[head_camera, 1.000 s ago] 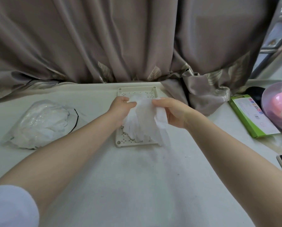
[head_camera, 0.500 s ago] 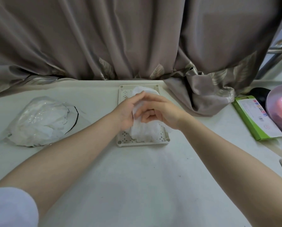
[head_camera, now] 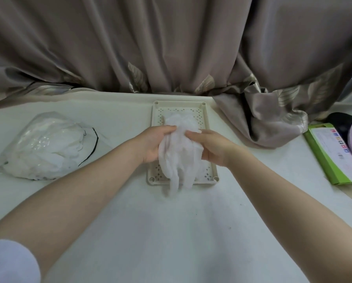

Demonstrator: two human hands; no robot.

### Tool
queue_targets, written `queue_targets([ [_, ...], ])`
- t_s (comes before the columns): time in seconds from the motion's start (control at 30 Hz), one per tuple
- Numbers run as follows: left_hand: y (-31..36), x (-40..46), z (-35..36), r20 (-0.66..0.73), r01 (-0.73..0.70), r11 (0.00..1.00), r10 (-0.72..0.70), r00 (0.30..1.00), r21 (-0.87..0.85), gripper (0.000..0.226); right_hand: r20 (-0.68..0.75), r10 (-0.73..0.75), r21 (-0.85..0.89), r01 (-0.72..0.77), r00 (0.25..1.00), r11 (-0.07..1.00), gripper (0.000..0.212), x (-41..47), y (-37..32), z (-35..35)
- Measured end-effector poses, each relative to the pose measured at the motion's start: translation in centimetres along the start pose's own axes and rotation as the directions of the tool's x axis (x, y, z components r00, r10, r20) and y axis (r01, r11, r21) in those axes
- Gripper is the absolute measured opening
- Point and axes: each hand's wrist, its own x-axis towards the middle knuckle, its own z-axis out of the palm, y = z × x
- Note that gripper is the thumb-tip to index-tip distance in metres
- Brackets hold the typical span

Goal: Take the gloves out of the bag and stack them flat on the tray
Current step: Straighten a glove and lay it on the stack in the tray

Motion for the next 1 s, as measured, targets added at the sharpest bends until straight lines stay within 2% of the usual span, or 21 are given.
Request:
queue_targets([
  [0.07, -0.4, 1.3, -0.8, -0.084, -0.004, 0.996, 0.012, 0.996, 0.091, 0.026, -0.126, 0.025, 0.001, -0.025, 0.992, 1.0, 0.015, 1.5, 0.6, -0.1],
  [0.13, -1.0, 2.8, -1.5, -0.099, -0.051, 0.976, 0.073, 0.992, 0.213, 0.03, -0.211, 0.034, 0.058, -0.023, 0.977, 0.998, 0.008, 2.9, 0.8, -0.4],
  [0.23, -1.2, 4.0, -2.1, -0.123, -0.113, 0.921, 0.17, 0.978, 0.373, 0.031, -0.29, -0.005, 0.038, 0.017, 0.957, 0.999, 0.02, 4.7, 0.9, -1.3],
  [0.33, -1.2, 5.7, -2.8, -0.124, -0.142, 0.859, 0.23, 0.965, 0.493, 0.04, -0.305, -0.03, 0.1, 0.063, 0.952, 0.993, 0.01, 6.5, 0.4, -2.0],
  [0.4, -1.3, 6.6, -3.1, -0.11, -0.164, 0.853, 0.249, 0.962, 0.495, 0.043, -0.284, -0.061, 0.115, 0.097, 0.957, 0.989, 0.012, 7.5, 0.0, -2.5],
  [0.53, -0.7, 8.1, -3.0, -0.186, -0.205, 0.887, 0.303, 0.935, 0.414, 0.016, -0.257, -0.225, -0.043, 0.221, 0.94, 0.974, 0.027, 9.2, -0.5, -3.5],
  [0.6, -0.3, 9.0, -3.0, -0.25, -0.206, 0.912, 0.305, 0.919, 0.355, 0.023, -0.217, -0.306, -0.232, 0.255, 0.927, 0.939, 0.029, 9.8, -0.7, -3.7],
  [0.67, -0.3, 9.9, -3.2, -0.303, -0.171, 0.899, 0.308, 0.902, 0.404, 0.022, -0.182, -0.373, -0.515, 0.235, 0.91, 0.824, 0.022, 10.3, -0.8, -3.8],
  [0.73, -0.3, 10.4, -3.2, -0.326, -0.124, 0.847, 0.329, 0.886, 0.518, 0.013, -0.173, -0.418, -0.677, 0.2, 0.892, 0.708, 0.018, 10.7, -0.9, -3.5],
  [0.8, -0.3, 10.7, -3.3, -0.304, -0.121, 0.78, 0.375, 0.876, 0.614, 0.008, -0.175, -0.469, -0.749, 0.192, 0.866, 0.634, 0.021, 11.3, -1.1, -3.2],
  [0.87, -0.1, 10.7, -3.3, -0.307, -0.094, 0.719, 0.406, 0.861, 0.688, 0.011, -0.183, -0.514, -0.768, 0.205, 0.838, 0.606, 0.034, 12.0, -1.0, -2.9],
  [0.93, 0.1, 10.8, -3.3, -0.308, -0.061, 0.691, 0.398, 0.864, 0.72, 0.026, -0.255, -0.525, -0.735, 0.19, 0.812, 0.651, 0.054, 12.4, -0.2, -2.7],
  [1.0, 0.1, 10.7, -3.2, -0.272, -0.047, 0.654, 0.378, 0.885, 0.755, 0.049, -0.393, -0.513, -0.686, 0.128, 0.763, 0.716, 0.058, 11.8, 0.8, -2.4],
])
